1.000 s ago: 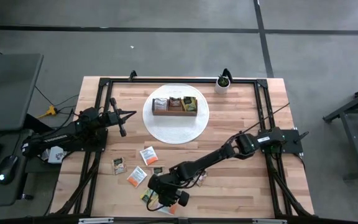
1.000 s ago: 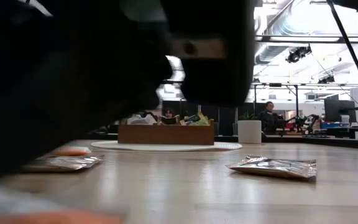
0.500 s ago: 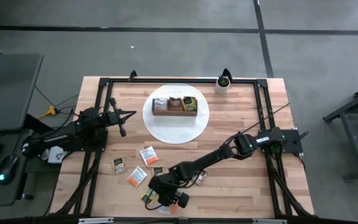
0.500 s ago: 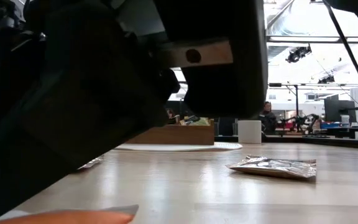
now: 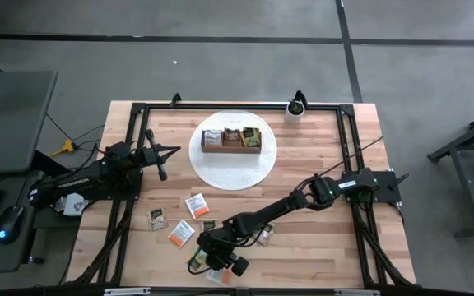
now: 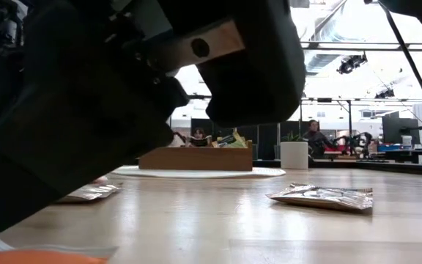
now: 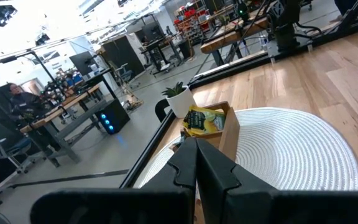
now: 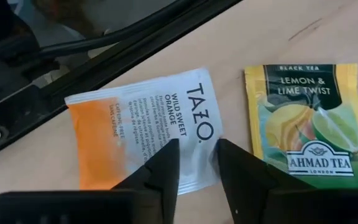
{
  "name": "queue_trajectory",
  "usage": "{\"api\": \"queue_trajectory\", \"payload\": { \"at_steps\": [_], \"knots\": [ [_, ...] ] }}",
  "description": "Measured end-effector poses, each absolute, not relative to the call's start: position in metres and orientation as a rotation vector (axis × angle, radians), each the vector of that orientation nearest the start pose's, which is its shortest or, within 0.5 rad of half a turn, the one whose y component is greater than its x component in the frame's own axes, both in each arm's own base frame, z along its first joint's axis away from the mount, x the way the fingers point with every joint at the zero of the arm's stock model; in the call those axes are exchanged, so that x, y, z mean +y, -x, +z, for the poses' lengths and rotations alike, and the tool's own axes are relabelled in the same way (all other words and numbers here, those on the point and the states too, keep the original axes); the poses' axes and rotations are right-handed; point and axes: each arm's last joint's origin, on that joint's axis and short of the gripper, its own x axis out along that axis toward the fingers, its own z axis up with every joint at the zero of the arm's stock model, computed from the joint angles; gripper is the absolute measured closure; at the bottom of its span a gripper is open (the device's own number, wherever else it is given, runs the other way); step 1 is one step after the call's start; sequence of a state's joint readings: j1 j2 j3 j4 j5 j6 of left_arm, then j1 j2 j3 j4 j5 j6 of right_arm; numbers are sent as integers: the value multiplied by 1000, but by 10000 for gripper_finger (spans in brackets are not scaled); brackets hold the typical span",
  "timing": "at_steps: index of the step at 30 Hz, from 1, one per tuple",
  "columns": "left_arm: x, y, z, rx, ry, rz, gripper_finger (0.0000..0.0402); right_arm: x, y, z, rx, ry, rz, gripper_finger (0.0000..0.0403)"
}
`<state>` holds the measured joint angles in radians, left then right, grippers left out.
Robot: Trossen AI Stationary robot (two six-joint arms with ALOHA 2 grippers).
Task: Pick & Place Tea
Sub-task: Put the white tea bag into the left section of the wooden organizer
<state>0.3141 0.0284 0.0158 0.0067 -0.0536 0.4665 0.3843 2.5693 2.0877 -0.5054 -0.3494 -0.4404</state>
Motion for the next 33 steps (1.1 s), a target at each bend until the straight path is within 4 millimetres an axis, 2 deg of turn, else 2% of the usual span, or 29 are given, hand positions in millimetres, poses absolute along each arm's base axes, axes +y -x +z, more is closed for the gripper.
{"api": "queue_trajectory", "payload": {
  "at_steps": [10,18,24,33],
  "knots": [
    [32,-93,167,91,-461,359,401,208,-498,106,864,342,838,394],
    [32,-93,167,91,-460,359,401,210,-500,115,844,336,736,400],
    [32,-93,167,91,-460,359,401,206,-500,139,829,384,544,402],
    [32,-93,167,91,-461,358,401,211,-484,197,798,353,363,402]
  ]
}}
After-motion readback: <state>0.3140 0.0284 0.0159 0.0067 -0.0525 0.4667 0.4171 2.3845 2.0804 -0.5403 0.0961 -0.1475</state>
